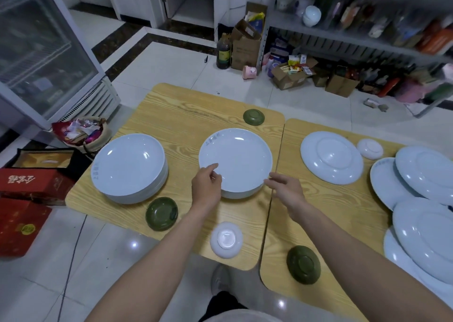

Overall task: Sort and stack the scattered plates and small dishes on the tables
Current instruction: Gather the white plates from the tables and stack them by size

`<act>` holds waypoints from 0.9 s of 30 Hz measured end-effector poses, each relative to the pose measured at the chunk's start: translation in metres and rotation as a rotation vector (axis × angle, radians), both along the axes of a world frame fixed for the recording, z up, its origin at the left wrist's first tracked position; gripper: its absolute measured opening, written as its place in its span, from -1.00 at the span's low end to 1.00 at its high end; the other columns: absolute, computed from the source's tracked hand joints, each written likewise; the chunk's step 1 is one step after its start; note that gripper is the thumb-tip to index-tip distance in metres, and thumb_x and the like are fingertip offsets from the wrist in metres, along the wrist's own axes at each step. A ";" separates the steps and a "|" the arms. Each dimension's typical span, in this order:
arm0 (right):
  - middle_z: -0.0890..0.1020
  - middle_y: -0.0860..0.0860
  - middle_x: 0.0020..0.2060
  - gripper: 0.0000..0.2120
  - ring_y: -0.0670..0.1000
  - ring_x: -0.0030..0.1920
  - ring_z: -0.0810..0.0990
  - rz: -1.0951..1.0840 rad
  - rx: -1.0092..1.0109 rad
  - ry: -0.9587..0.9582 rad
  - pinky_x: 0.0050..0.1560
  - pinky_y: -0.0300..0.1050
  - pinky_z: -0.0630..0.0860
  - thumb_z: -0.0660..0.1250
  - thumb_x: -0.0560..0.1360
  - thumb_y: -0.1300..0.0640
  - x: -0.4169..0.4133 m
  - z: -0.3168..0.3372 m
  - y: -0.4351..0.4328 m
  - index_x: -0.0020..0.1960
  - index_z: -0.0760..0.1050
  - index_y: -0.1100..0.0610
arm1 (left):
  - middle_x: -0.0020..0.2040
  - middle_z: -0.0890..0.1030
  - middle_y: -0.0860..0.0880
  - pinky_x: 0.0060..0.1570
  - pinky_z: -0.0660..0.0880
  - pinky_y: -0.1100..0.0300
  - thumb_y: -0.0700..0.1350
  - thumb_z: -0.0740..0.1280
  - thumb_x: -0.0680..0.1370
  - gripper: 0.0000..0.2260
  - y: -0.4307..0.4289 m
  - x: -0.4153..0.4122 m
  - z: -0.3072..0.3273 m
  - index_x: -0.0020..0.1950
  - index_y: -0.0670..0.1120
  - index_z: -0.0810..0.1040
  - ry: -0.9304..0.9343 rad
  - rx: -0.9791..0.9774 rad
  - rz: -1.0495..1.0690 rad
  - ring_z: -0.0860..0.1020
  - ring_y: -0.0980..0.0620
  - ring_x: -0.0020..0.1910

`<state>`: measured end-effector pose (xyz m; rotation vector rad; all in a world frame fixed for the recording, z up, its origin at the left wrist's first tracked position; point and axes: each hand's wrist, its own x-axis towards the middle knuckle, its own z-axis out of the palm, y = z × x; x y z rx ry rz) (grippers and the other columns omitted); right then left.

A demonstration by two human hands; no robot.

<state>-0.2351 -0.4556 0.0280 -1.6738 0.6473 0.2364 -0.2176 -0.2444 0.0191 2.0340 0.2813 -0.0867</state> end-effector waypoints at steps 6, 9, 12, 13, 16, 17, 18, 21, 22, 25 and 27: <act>0.29 -0.01 0.53 -0.37 0.04 0.51 0.25 0.635 -0.768 -0.108 0.42 -0.07 0.24 0.34 0.56 -0.11 -0.050 0.037 -0.063 0.56 0.24 -0.02 | 0.55 0.26 -0.03 0.47 0.09 0.01 0.07 0.19 0.64 -0.54 -0.072 -0.024 0.036 0.54 0.04 0.29 -0.218 0.677 -0.566 0.13 -0.08 0.55; 0.13 0.04 0.58 -0.31 0.08 0.56 0.12 0.712 -1.073 -0.104 0.46 0.00 0.17 0.23 0.58 -0.21 -0.085 0.053 -0.107 0.61 0.05 -0.04 | 0.61 0.10 -0.01 0.52 -0.05 -0.02 0.13 0.13 0.64 -0.49 -0.120 -0.049 0.044 0.58 0.06 0.17 -0.275 0.809 -0.672 -0.02 -0.07 0.59; 0.07 0.07 0.59 -0.29 0.09 0.58 0.04 0.648 -1.194 -0.083 0.50 0.04 0.07 0.18 0.59 -0.23 -0.128 0.068 -0.161 0.62 -0.02 -0.02 | 0.61 0.08 -0.02 0.52 -0.09 -0.04 0.13 0.14 0.64 -0.47 -0.179 -0.083 0.053 0.59 0.06 0.13 -0.326 0.823 -0.717 -0.03 -0.07 0.59; 0.05 0.08 0.59 -0.28 0.09 0.58 0.02 0.630 -1.224 -0.066 0.51 0.07 0.05 0.17 0.60 -0.23 -0.143 0.072 -0.179 0.62 -0.04 -0.01 | 0.61 0.07 -0.03 0.52 -0.10 -0.04 0.13 0.14 0.63 -0.46 -0.199 -0.094 0.055 0.59 0.06 0.13 -0.337 0.821 -0.727 -0.04 -0.07 0.59; 0.02 0.09 0.60 -0.29 0.10 0.59 -0.03 0.568 -1.274 -0.017 0.53 0.12 -0.01 0.13 0.61 -0.22 -0.188 0.079 -0.229 0.62 -0.07 0.02 | 0.62 0.06 -0.03 0.52 -0.08 -0.04 0.14 0.15 0.63 -0.45 -0.255 -0.131 0.061 0.59 0.04 0.12 -0.367 0.810 -0.755 -0.04 -0.07 0.59; 0.00 0.09 0.60 -0.30 0.10 0.59 -0.05 0.543 -1.278 -0.006 0.53 0.12 -0.03 0.12 0.62 -0.22 -0.202 0.080 -0.245 0.62 -0.08 0.02 | 0.61 0.07 -0.04 0.51 -0.07 -0.04 0.14 0.14 0.63 -0.45 -0.272 -0.142 0.062 0.59 0.04 0.14 -0.387 0.802 -0.762 -0.03 -0.06 0.59; -0.01 0.09 0.60 -0.30 0.10 0.59 -0.06 0.520 -1.278 0.006 0.53 0.12 -0.04 0.10 0.62 -0.21 -0.215 0.080 -0.259 0.62 -0.09 0.01 | 0.61 0.09 -0.04 0.51 -0.06 -0.03 0.14 0.14 0.63 -0.46 -0.286 -0.153 0.063 0.58 0.03 0.16 -0.408 0.791 -0.768 -0.02 -0.06 0.59; -0.04 0.10 0.60 -0.31 0.11 0.59 -0.08 0.473 -1.276 0.044 0.54 0.12 -0.05 0.08 0.63 -0.20 -0.251 0.079 -0.296 0.62 -0.13 0.02 | 0.60 0.12 -0.06 0.51 -0.04 -0.03 0.13 0.13 0.63 -0.47 -0.326 -0.184 0.066 0.57 0.02 0.18 -0.440 0.767 -0.788 0.00 -0.07 0.59; -0.04 0.10 0.60 -0.30 0.11 0.59 -0.07 0.462 -1.278 0.052 0.54 0.12 -0.04 0.08 0.63 -0.20 -0.260 0.078 -0.306 0.62 -0.13 0.03 | 0.60 0.12 -0.06 0.52 -0.04 -0.03 0.12 0.13 0.63 -0.47 -0.337 -0.192 0.067 0.58 0.02 0.17 -0.443 0.761 -0.801 0.01 -0.07 0.59; -0.04 0.10 0.60 -0.30 0.10 0.59 -0.08 0.421 -1.271 0.072 0.53 0.11 -0.04 0.07 0.63 -0.21 -0.281 0.077 -0.330 0.62 -0.13 0.04 | 0.60 0.13 -0.07 0.52 -0.03 -0.03 0.11 0.12 0.64 -0.48 -0.365 -0.208 0.069 0.58 0.02 0.15 -0.467 0.774 -0.849 0.04 -0.09 0.58; -0.05 0.09 0.60 -0.30 0.10 0.59 -0.09 0.400 -1.270 0.088 0.54 0.11 -0.04 0.06 0.63 -0.21 -0.289 0.075 -0.344 0.62 -0.14 0.04 | 0.60 0.12 -0.08 0.52 -0.01 -0.03 0.12 0.10 0.64 -0.48 -0.381 -0.211 0.068 0.58 0.02 0.15 -0.483 0.799 -0.871 0.04 -0.10 0.58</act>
